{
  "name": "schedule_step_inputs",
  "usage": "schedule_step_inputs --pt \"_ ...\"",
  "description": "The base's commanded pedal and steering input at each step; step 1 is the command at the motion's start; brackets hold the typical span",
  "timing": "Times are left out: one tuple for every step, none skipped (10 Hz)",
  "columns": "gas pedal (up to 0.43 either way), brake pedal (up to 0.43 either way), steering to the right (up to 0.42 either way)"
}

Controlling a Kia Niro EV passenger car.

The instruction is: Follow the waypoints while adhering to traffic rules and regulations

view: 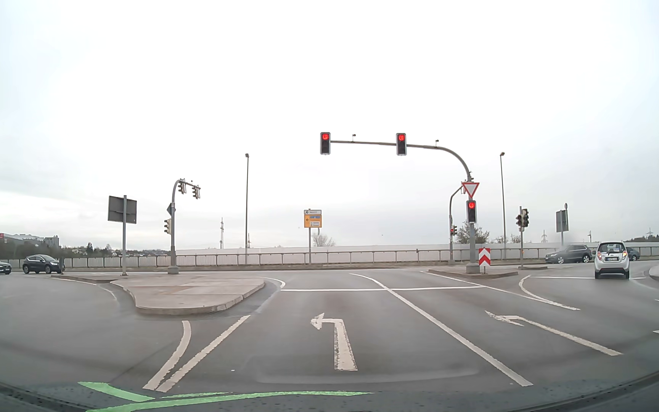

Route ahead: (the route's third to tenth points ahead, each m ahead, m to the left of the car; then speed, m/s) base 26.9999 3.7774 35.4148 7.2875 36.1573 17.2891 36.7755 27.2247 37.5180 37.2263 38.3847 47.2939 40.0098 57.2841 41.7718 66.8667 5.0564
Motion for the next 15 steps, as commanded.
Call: schedule_step_inputs --pt "0.0 0.061 -0.001" --pt "0.0 0.061 0.0" --pt "0.0 0.061 0.0" --pt "0.0 0.061 0.0" --pt "0.0 0.061 0.0" --pt "0.0 0.061 0.0" --pt "0.0 0.073 0.0" --pt "0.0 0.085 0.0" --pt "0.0 0.098 -0.001" --pt "0.0 0.098 -0.001" --pt "0.0 0.104 -0.002" --pt "0.0 0.104 -0.003" --pt "0.0 0.116 -0.004" --pt "0.0 0.116 -0.004" --pt "0.0 0.122 -0.005"
